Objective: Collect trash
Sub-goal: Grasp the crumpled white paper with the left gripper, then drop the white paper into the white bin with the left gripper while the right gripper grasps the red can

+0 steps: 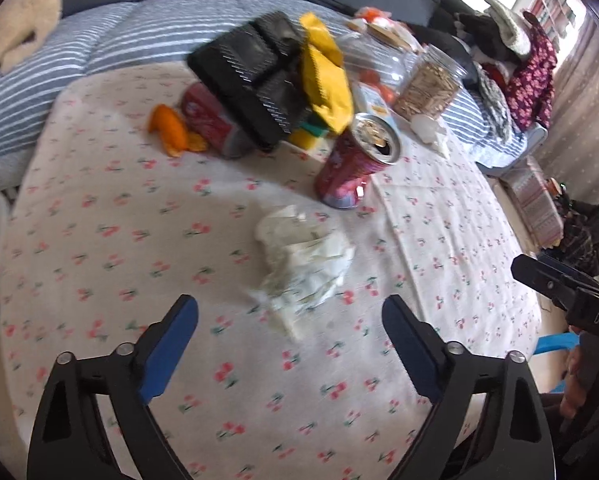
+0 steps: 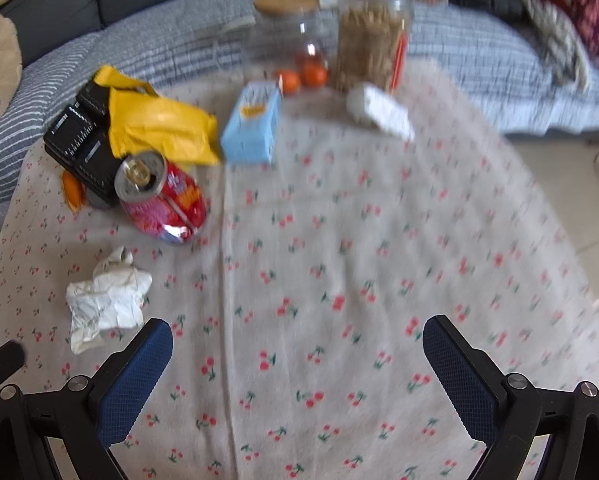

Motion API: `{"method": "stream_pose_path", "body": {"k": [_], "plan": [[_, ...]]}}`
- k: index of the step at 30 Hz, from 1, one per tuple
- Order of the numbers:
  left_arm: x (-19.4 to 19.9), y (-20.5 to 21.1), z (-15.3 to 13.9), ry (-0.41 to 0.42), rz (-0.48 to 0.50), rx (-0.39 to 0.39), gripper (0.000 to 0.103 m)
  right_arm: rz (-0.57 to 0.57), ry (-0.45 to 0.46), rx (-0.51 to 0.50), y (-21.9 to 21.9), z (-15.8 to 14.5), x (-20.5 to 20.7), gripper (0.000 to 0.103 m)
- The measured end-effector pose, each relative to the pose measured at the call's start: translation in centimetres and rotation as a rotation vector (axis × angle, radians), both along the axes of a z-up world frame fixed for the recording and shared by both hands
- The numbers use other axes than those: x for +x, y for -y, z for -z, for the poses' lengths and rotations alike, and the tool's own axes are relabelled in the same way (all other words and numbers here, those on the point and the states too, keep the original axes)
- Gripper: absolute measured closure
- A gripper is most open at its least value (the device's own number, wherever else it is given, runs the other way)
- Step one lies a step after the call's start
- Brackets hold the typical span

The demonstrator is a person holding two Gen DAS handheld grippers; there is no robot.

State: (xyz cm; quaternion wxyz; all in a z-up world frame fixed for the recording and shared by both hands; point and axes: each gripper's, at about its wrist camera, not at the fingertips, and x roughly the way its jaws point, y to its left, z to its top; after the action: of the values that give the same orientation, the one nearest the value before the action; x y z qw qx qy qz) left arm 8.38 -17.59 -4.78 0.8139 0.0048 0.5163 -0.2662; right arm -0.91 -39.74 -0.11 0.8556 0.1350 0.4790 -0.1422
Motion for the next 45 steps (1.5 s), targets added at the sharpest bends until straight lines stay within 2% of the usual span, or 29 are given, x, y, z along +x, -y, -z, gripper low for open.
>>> {"method": "stream_pose_path", "body": {"k": [4, 6, 7, 8, 9, 12, 18, 24, 27, 29, 36, 39, 42, 44, 45], "plan": [[1.2, 2.4, 1.7, -0.022, 0.032, 0.002, 0.020, 0.013, -0.006, -0.024, 0.9, 0.2, -0.1, 0.000], [2.1, 3.3, 2.6, -0.025, 0.040, 0.022, 0.036, 0.023, -0.007, -0.013, 1.5, 0.4, 0.1, 0.000], [2.6, 3.6, 3.1, -0.030, 0.046, 0.024, 0.040, 0.026, -0.009, -0.004, 1.7, 0.5, 0.3, 0.000], [3.0, 3.7, 3.4, -0.037, 0.049, 0.025, 0.051, 0.027, -0.010, 0.003, 1.9, 0.6, 0.4, 0.000], [3.3, 3.9, 3.7, -0.041, 0.052, 0.026, 0.056, 0.027, -0.011, 0.005, 2.0, 0.6, 0.7, 0.000], [4.0, 3.8, 3.8, -0.038, 0.067, 0.011, 0.059, 0.023, -0.014, -0.002, 1.9, 0.7, 1.1, 0.000], [4.2, 0.7, 1.0, 0.003, 0.061, 0.001, 0.060, 0.005, -0.041, -0.019, 1.2, 0.5, 2.5, 0.000], [5.4, -5.3, -1.2, 0.016, -0.050, -0.019, 0.060, -0.077, -0.034, 0.042, -1.6, -0.6, 6.9, 0.000], [6.2, -8.0, -1.8, 0.013, -0.101, -0.031, 0.060, -0.135, -0.034, 0.047, -3.9, 0.1, 9.8, 0.000], [6.3, -9.7, -1.9, 0.022, -0.129, -0.030, 0.060, -0.157, -0.029, 0.051, -5.0, 0.7, 11.4, 0.004], [7.1, -13.0, -1.1, -0.010, -0.201, -0.035, 0.060, -0.173, -0.083, 0.012, -7.6, 3.1, 15.5, 0.012], [7.0, -13.2, -1.3, -0.004, -0.205, -0.038, 0.060, -0.162, -0.103, -0.003, -7.6, 4.0, 16.1, 0.018], [6.7, -13.1, -1.4, 0.007, -0.203, -0.038, 0.060, -0.155, -0.120, -0.005, -7.3, 4.6, 16.3, 0.031], [6.4, -13.1, -1.6, 0.012, -0.203, -0.034, 0.060, -0.148, -0.127, 0.011, -7.0, 4.9, 16.4, 0.055], [6.3, -13.1, -1.6, 0.014, -0.203, -0.032, 0.060, -0.146, -0.128, 0.034, -6.7, 5.0, 16.4, 0.059]]}}
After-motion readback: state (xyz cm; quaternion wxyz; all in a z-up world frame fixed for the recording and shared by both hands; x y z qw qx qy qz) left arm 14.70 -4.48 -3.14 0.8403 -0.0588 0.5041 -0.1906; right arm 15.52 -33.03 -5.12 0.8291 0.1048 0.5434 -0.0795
